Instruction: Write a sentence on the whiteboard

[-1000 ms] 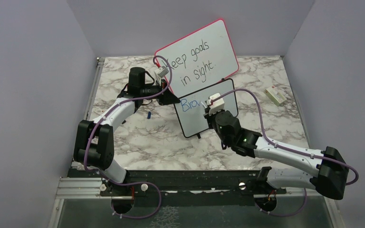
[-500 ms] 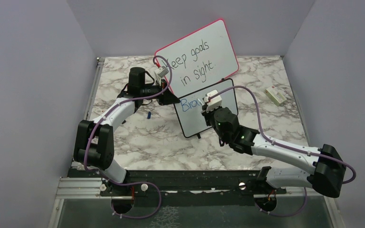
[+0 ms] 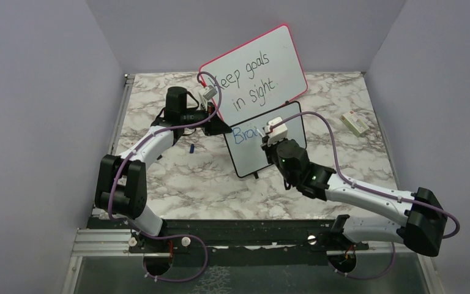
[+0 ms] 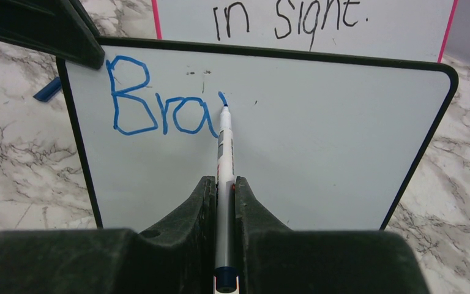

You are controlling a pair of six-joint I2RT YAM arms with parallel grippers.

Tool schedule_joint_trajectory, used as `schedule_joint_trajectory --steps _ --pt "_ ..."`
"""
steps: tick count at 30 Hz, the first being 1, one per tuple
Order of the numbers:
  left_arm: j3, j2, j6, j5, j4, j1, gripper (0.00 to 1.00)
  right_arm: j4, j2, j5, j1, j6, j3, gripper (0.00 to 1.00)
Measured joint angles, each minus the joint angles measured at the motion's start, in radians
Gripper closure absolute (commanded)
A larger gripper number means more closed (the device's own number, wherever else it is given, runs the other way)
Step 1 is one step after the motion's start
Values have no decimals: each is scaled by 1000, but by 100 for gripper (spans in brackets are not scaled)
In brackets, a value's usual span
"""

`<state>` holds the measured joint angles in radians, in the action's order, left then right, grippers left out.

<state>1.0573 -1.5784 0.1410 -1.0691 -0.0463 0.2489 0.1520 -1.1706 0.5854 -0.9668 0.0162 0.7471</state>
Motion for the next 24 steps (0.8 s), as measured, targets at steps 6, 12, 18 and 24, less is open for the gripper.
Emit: schedule_joint_trajectory --steps 6,12,18,24 --pt "0 0 0 0 0 0 100 -36 19 0 0 -28 -21 99" --pt "0 0 0 0 0 0 100 -56 29 1 0 -45 -35 99" --pt "0 0 0 0 0 0 100 -57 30 2 0 -45 -35 99" --pt "0 0 0 0 0 0 100 -56 30 2 4 -41 -35 99"
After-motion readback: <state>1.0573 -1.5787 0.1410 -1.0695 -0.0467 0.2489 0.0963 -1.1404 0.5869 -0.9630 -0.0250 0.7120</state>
